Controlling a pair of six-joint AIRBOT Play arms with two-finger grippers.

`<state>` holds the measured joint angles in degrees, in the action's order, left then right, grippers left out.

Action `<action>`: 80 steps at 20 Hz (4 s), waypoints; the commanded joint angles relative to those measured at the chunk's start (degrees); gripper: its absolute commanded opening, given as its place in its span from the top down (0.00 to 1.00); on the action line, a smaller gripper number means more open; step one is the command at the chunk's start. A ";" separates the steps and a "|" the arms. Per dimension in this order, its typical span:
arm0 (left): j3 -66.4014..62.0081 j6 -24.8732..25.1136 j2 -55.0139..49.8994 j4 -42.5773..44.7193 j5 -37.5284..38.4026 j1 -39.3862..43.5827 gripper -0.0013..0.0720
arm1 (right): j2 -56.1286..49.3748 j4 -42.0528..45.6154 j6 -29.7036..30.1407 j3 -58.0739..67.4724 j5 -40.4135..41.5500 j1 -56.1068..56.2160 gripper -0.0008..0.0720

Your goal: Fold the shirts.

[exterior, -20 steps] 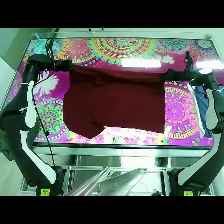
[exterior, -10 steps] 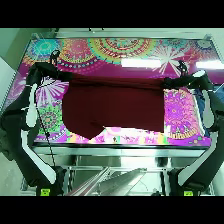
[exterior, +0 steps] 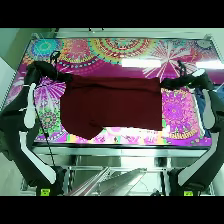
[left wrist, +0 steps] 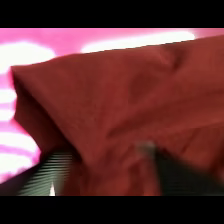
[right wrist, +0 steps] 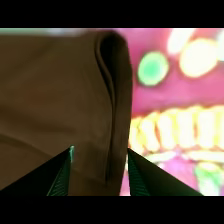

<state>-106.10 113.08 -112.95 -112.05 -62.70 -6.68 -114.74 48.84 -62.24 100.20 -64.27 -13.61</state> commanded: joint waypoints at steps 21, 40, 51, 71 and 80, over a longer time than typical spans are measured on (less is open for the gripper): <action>74.44 -8.04 45.09 -10.05 -2.38 -7.52 0.05 | 26.47 3.39 4.00 -44.46 -5.66 -13.66 0.49; 65.85 -2.10 40.98 -19.69 -6.03 -8.94 0.96 | 21.70 -0.70 7.61 -54.77 -7.93 -4.87 0.50; 71.97 -3.63 62.16 -19.61 -13.00 -18.56 0.96 | 40.54 11.63 -2.60 -57.37 -11.89 -7.91 0.97; 40.28 0.02 35.58 -19.63 1.11 -3.04 0.96 | 27.08 -23.37 18.62 -39.98 8.83 -4.33 0.96; 30.14 -1.55 17.55 -16.09 1.68 -2.05 0.96 | 13.68 -23.12 20.50 -34.91 9.90 -1.62 0.84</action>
<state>-72.75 111.63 -90.80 -128.77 -61.30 -9.26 -98.65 26.24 -42.83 64.55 -54.52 -15.75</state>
